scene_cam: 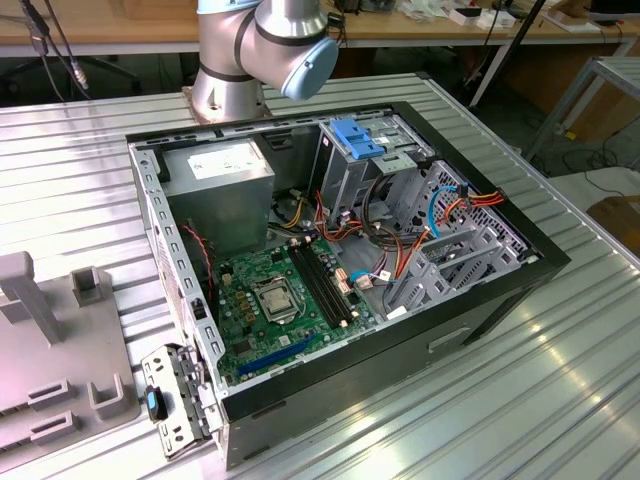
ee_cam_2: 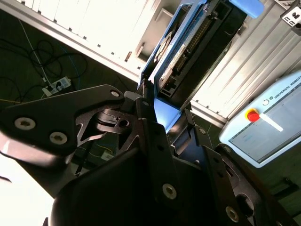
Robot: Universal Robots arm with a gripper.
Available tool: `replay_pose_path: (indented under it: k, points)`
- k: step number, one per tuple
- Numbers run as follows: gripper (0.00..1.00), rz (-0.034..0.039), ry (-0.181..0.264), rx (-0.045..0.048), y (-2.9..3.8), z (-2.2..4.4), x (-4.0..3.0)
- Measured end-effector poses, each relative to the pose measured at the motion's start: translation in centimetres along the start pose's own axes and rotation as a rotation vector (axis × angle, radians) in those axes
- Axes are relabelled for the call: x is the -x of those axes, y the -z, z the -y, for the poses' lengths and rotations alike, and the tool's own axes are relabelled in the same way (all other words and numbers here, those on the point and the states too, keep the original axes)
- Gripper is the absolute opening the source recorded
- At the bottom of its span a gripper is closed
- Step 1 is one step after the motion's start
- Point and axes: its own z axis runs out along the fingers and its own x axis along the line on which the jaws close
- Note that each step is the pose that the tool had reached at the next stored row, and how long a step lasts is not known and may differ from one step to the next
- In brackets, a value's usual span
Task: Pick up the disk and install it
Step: 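Pick up the disk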
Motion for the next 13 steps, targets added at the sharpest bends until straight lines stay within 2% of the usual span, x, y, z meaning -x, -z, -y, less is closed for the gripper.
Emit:
replay_pose_path:
  k: [13]
  points:
    - [0.37,-0.0001,0.000,0.0001,-0.02,0.43,0.00]
